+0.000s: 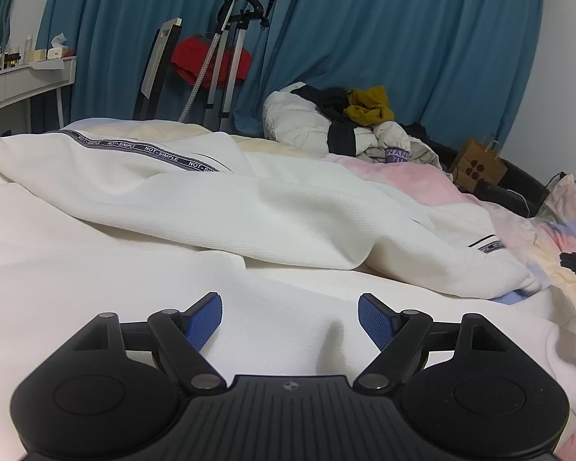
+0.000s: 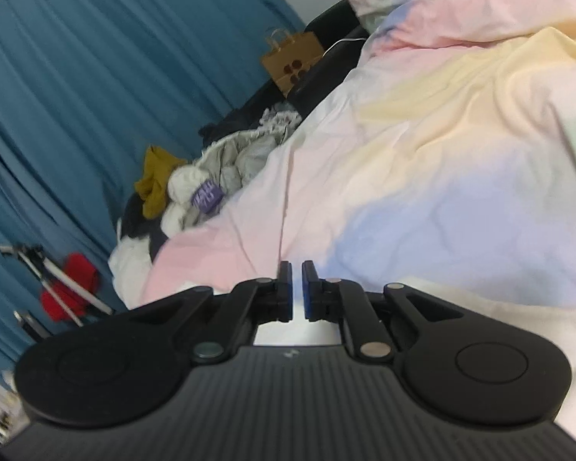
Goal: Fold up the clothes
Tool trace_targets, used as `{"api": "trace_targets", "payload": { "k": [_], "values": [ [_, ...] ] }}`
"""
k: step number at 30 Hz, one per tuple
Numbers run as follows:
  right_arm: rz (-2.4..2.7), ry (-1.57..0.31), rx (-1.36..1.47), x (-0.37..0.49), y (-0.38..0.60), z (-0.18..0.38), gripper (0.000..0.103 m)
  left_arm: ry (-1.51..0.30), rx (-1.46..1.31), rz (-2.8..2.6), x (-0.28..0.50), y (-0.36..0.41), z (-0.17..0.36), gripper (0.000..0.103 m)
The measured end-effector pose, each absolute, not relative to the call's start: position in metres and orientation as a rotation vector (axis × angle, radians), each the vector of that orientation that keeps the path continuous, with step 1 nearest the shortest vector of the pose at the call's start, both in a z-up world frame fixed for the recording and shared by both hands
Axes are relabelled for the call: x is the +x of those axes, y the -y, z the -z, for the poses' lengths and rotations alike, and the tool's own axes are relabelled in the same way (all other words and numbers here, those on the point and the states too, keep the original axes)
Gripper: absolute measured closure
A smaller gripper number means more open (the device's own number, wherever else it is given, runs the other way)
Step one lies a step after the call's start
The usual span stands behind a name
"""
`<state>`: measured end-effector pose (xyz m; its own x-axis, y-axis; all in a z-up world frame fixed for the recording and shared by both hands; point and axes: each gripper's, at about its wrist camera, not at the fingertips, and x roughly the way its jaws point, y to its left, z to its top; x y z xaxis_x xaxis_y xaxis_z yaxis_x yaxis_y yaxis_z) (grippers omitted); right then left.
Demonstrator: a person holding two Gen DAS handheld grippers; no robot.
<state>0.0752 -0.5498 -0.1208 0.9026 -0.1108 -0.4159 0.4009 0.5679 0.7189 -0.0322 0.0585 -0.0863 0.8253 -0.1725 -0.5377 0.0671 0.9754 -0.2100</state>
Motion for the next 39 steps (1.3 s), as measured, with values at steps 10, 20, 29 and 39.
{"api": "trace_targets", "payload": {
  "k": [10, 20, 29, 39],
  "values": [
    [0.048, -0.666, 1.081, 0.116, 0.514, 0.149, 0.041, -0.593, -0.195, 0.117, -0.037, -0.055, 0.087, 0.023],
    [0.184, -0.493, 1.009, 0.137, 0.514, 0.151, 0.092, -0.593, -0.201, 0.107, -0.037, -0.057, 0.091, 0.023],
    [0.295, -0.23, 0.84, 0.117, 0.524, 0.109, 0.093, -0.594, -0.415, 0.173, -0.03, -0.085, 0.089, 0.023],
    [0.317, -0.52, 0.847, 0.115, 0.545, 0.168, 0.089, -0.625, -0.458, 0.144, -0.025, -0.098, 0.089, 0.023]
  ]
}}
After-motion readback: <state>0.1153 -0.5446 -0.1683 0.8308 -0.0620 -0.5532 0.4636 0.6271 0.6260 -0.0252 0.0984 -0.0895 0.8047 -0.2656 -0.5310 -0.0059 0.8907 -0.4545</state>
